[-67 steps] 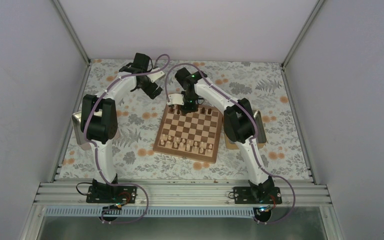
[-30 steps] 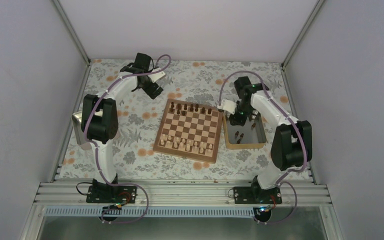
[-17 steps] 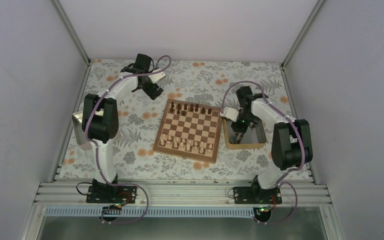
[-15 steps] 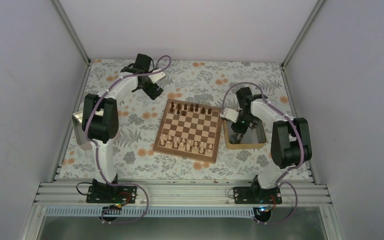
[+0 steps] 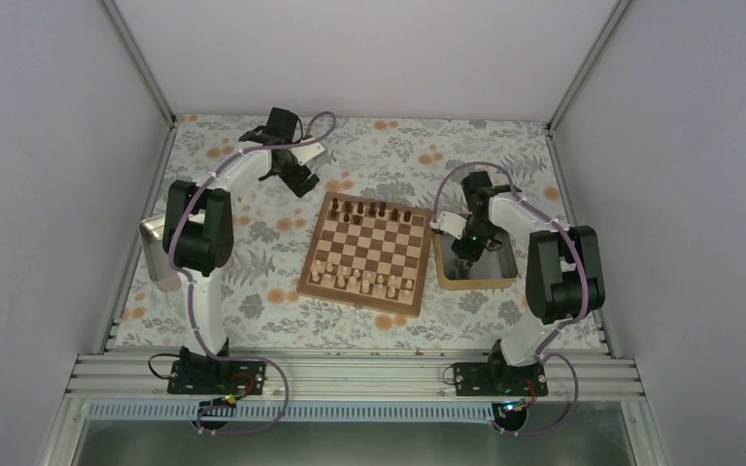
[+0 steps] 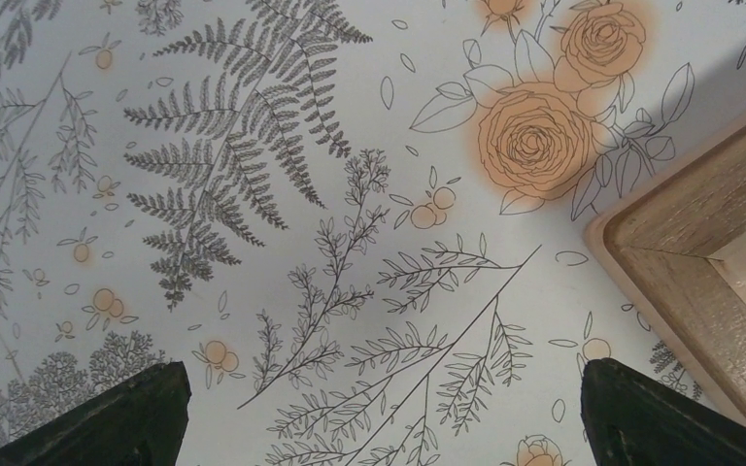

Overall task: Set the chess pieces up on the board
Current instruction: Pick up the chess piece from the storage box, then place the chess piece on the chessboard.

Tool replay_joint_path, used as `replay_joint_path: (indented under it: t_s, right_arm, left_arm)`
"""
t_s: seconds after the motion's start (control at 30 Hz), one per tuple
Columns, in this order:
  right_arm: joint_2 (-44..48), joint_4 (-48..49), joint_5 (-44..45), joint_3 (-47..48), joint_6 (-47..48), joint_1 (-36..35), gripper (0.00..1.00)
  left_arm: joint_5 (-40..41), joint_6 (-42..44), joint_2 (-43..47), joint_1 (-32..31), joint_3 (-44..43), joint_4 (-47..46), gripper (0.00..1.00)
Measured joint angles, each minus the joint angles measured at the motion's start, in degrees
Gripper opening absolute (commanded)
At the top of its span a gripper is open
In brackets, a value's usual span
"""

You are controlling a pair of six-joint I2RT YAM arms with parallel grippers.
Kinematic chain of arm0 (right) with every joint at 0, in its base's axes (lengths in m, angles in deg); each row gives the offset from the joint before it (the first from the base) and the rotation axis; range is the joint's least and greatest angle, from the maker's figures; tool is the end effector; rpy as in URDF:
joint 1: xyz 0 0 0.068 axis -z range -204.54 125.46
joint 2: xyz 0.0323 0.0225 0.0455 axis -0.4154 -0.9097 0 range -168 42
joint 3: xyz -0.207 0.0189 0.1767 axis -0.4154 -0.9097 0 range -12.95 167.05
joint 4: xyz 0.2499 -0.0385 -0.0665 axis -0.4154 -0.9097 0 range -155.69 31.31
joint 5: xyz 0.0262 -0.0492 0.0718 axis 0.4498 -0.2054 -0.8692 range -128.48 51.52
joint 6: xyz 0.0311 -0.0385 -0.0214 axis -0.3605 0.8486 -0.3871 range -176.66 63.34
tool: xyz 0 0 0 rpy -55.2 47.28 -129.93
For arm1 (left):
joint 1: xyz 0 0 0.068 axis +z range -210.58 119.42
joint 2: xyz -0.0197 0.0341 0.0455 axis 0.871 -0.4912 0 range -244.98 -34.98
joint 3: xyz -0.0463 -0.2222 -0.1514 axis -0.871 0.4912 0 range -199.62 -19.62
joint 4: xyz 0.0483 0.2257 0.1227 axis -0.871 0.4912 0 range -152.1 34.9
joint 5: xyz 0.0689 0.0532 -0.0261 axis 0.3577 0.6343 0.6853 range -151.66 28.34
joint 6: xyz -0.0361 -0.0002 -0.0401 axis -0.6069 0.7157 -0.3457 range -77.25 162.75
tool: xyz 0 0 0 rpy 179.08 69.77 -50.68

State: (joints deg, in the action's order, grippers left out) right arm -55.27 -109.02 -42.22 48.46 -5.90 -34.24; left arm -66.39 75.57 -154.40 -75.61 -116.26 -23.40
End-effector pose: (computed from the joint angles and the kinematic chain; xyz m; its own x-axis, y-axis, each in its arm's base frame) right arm 0.2899 0.0520 0.1712 -0.4886 -0.8676 -0.0925 -0.8708 0.4915 -0.0102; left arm 0.4348 -0.1198 0.2077 -0.5525 0.7077 -0.4404 0.7091 0.6768 0.1980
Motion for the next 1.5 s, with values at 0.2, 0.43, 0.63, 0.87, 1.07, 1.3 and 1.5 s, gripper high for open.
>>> replay_joint_path:
  t_s: [0.2,0.43,0.63,0.87,1.07,1.3,1.5]
  right_arm:
    - [-0.35,-0.07,0.0,-0.07,0.02,0.15,0.21]
    - [-0.7,-0.11,0.26,-0.07,0.02,0.15,0.1]
    - [-0.7,-2.69,1.11,2.8,0.09,0.15,0.09]
    - [-0.68,-7.87,1.77,14.84,0.15,-0.72,0.09]
    - [-3.3,-12.09,2.27,27.85,0.33,-5.4,0.09]
    - [-13.55,-15.13,0.57,42.05,1.14,-16.52,0.09]
    - [-22.08,-17.29,-1.57,51.15,2.16,-22.62,0.1]
  left_arm:
    - [-0.02,0.24,-0.74,-0.04,0.0,0.22,1.0]
    - [-0.02,0.68,-1.01,-0.22,0.0,0.46,1.0]
    - [0.39,0.66,-1.01,-0.22,0.0,0.28,1.0]
    - [1.7,0.63,-1.01,0.22,0.0,-0.5,1.0]
    - [2.82,0.63,-0.98,1.01,0.0,-0.7,1.0]
    - [3.23,0.63,-0.96,2.23,0.0,-0.9,1.0]
    - [3.65,0.63,-0.83,3.08,0.0,-0.92,1.0]
